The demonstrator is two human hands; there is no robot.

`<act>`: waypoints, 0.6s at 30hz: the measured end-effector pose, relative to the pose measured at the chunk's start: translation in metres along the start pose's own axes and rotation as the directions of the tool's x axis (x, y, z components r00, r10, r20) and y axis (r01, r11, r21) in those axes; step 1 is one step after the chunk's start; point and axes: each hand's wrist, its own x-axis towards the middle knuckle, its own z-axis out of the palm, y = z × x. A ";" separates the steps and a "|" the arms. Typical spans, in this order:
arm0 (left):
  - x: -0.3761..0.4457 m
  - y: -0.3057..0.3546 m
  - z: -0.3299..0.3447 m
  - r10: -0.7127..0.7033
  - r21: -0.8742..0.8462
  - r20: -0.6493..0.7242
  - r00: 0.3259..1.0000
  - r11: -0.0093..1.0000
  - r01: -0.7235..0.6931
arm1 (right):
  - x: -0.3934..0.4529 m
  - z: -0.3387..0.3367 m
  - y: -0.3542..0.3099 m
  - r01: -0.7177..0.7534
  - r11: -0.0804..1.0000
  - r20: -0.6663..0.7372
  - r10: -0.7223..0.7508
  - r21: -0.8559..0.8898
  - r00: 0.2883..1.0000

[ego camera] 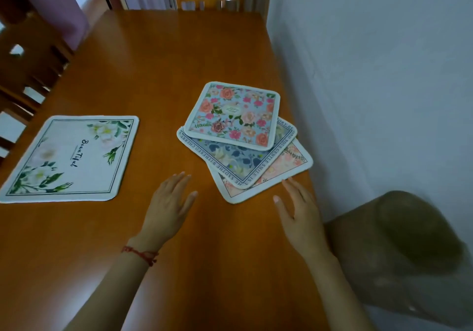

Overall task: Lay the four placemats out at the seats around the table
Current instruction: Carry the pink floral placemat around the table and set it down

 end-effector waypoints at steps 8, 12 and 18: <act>0.088 -0.016 0.012 -0.286 -0.369 -0.034 0.958 0.894 0.254 | 0.077 0.021 0.010 -0.192 0.933 0.002 0.201 0.304 0.980; 0.131 -0.029 0.019 -0.342 -0.445 -0.053 0.938 0.849 0.285 | 0.115 0.033 0.024 -0.311 0.872 0.043 0.319 0.378 0.947; 0.191 -0.040 0.020 -0.460 -0.583 -0.059 0.886 0.736 0.343 | 0.172 0.044 0.030 -0.368 0.719 -0.007 0.460 0.590 0.888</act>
